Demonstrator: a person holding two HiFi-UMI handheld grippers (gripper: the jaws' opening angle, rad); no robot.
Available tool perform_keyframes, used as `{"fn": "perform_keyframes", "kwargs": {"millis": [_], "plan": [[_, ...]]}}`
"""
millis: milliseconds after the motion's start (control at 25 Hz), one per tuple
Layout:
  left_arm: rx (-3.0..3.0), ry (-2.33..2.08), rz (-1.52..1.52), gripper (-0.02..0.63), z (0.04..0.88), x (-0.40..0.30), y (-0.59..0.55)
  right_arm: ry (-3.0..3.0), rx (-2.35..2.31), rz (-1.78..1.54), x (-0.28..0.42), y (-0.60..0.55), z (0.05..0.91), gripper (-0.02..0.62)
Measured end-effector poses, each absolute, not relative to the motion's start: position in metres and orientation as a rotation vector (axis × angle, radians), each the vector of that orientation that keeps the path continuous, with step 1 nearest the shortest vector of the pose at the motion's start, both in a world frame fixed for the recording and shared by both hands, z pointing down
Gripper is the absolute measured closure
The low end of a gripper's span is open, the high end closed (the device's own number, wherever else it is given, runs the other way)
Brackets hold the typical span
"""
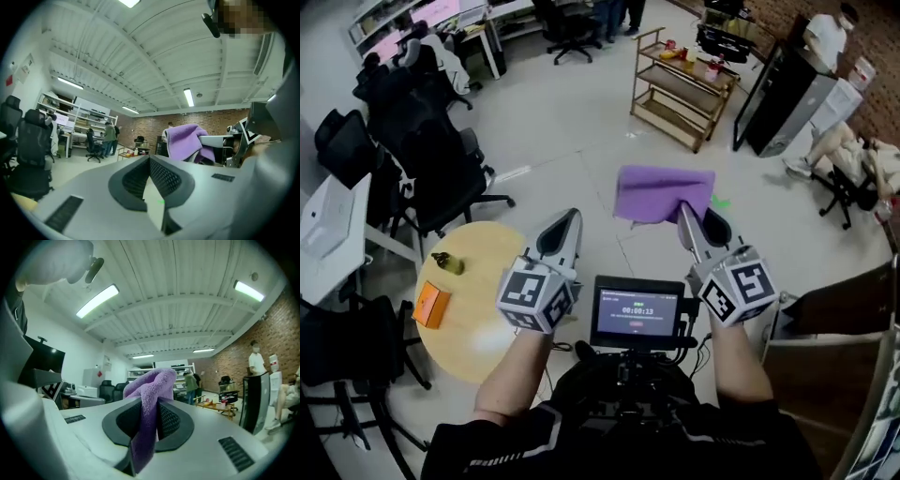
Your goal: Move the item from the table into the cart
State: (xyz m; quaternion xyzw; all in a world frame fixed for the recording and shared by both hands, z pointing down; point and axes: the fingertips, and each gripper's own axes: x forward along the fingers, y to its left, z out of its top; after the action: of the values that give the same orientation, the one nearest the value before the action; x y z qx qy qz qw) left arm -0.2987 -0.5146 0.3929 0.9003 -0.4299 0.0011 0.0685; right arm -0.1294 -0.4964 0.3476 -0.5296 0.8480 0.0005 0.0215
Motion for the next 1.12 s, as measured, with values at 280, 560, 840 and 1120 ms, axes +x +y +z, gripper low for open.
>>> {"fn": "perform_keyframes", "kwargs": {"millis": [280, 560, 840, 1120], "plan": [[2.88, -0.857, -0.013, 0.606, 0.383, 0.007, -0.476, 2.356, -1.987, 0.019, 0.152, -0.401, 0.354, 0.565], [3.008, -0.396, 0.013, 0.606, 0.401, 0.125, -0.448, 1.99, -2.324, 0.038, 0.243, -0.334, 0.376, 0.565], [3.037, 0.036, 0.027, 0.606, 0.391, 0.291, -0.4, 1.62, -2.607, 0.068, 0.374, -0.25, 0.359, 0.565], [2.999, 0.423, 0.035, 0.606, 0.388, 0.373, -0.324, 1.294, -2.802, 0.095, 0.411, -0.157, 0.352, 0.565]]}}
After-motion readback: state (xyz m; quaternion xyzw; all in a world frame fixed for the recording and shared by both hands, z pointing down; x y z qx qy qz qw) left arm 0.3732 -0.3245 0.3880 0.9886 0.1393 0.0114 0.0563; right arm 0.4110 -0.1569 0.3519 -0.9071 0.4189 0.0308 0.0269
